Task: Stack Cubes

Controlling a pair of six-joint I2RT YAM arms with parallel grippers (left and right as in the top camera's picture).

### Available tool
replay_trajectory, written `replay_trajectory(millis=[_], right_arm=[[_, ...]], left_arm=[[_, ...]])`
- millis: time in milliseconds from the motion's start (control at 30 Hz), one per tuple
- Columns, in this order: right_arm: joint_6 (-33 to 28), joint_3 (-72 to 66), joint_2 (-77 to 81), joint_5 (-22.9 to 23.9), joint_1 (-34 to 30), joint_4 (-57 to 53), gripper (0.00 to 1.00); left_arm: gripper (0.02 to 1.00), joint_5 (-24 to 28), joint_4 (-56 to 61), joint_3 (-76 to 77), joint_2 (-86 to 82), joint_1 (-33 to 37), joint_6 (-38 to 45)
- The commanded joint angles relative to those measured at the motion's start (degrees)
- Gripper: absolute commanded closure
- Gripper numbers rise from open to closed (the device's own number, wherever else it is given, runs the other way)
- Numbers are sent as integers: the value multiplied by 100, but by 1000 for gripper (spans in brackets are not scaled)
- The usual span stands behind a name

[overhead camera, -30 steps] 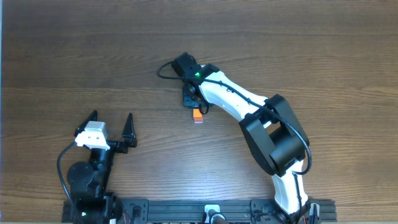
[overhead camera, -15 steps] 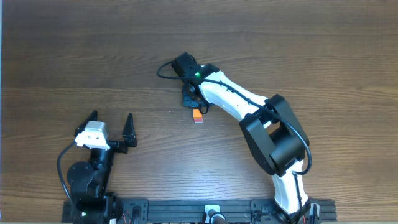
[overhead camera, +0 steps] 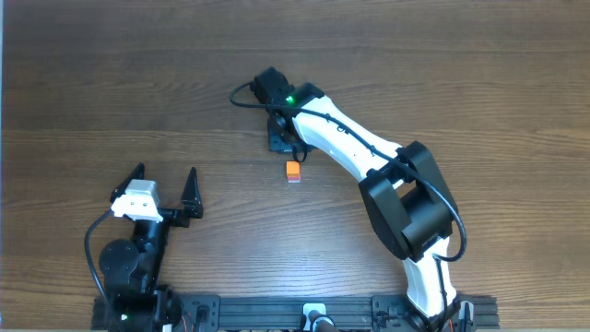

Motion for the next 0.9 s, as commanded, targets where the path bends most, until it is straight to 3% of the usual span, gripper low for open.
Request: replay_trajectory(millis=[33, 267, 533, 900], right_arm=[[15, 291, 57, 98, -7, -61, 781], [15, 695, 55, 293, -11, -496, 796], [17, 1123, -343, 380, 39, -1241, 906], [372, 1123, -1069, 590, 501, -2197, 936]], left_arm=[[18, -9, 2, -48, -39, 31, 68], [18, -9, 2, -48, -39, 31, 68], [18, -9, 2, -48, -39, 28, 68], [18, -9, 2, -48, -39, 28, 68]])
